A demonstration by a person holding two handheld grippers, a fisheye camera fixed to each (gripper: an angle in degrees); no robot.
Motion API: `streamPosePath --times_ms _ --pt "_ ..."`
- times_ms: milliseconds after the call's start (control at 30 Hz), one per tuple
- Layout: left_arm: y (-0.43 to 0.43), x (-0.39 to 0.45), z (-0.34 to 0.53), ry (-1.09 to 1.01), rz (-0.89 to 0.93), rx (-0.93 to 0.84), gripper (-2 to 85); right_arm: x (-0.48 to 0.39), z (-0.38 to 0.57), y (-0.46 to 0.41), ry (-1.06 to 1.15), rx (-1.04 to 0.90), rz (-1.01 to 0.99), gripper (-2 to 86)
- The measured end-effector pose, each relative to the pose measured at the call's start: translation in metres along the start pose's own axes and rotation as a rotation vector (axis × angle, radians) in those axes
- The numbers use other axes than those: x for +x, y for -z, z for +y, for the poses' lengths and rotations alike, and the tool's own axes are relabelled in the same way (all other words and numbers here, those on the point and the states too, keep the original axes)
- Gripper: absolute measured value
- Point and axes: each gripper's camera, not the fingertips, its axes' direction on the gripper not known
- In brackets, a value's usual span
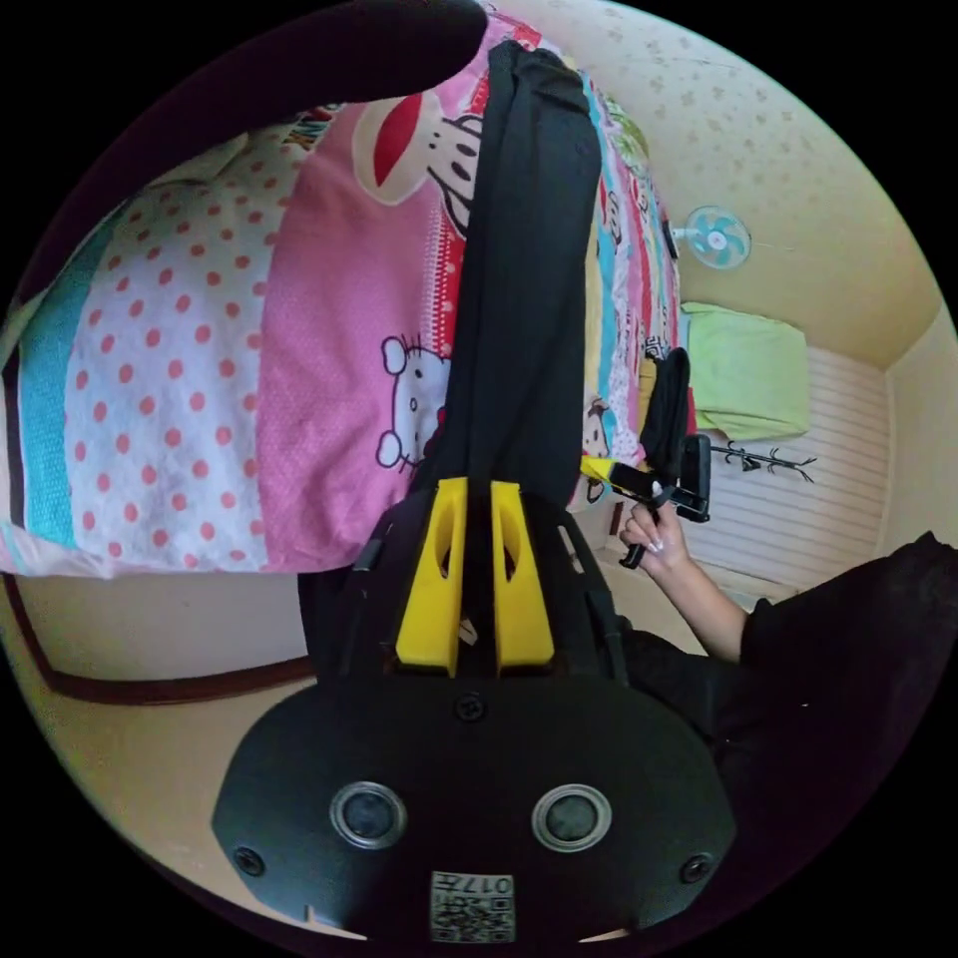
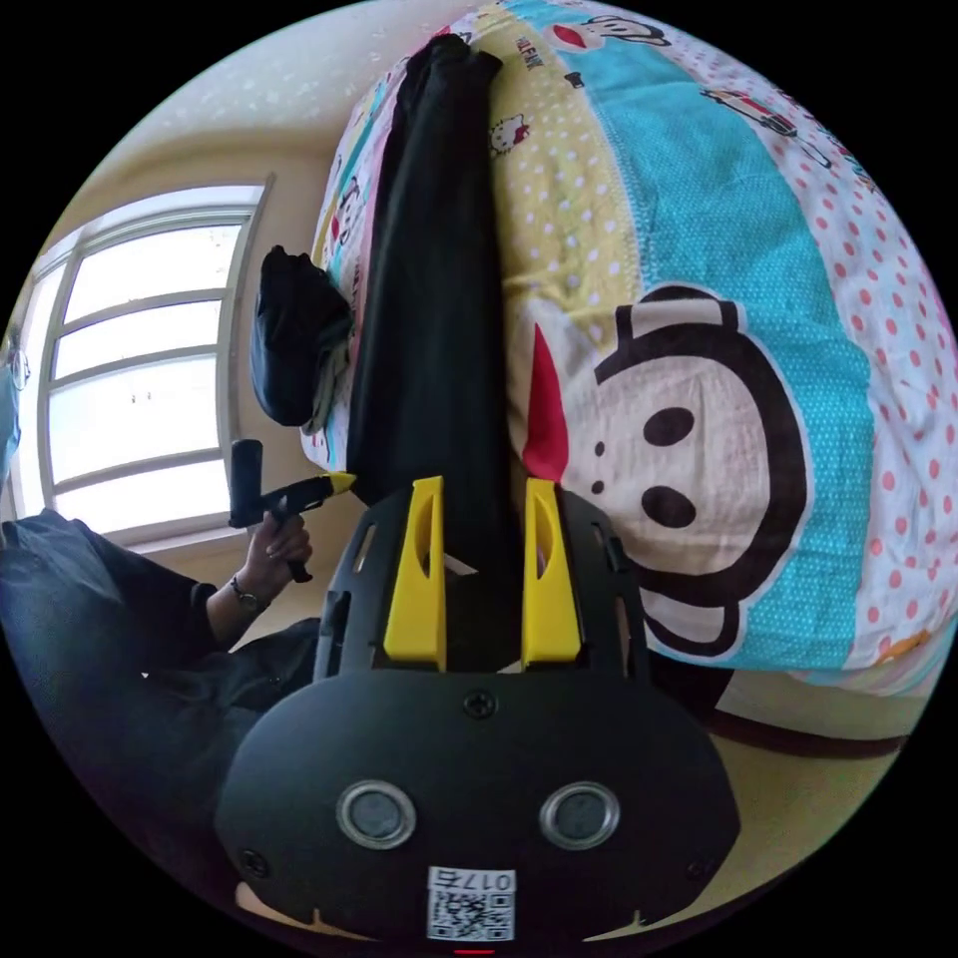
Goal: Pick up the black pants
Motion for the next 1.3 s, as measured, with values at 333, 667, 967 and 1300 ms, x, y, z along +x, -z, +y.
streamPosePath --times_ms 333,667,967,1300 --pt "-0.062 0.018 0.013 -0.149 -0.065 -0.244 4.9 -0.017 0.018 -0.057 0.183 -0.289 0.245 4.3" --pt "-0.045 0.032 0.038 -0.080 -0.145 -0.130 10.1 -0.040 -0.064 -0.020 0.232 -0.046 0.310 9.8" --pt "-0.046 0.057 -0.002 -0.225 -0.107 0.138 11.4 -0.133 -0.365 -0.124 0.332 0.329 0.364 11.8" --pt "-0.074 0.060 0.019 -0.300 -0.099 0.083 0.6 -0.162 -0.345 -0.152 0.334 0.514 0.481 2.2"
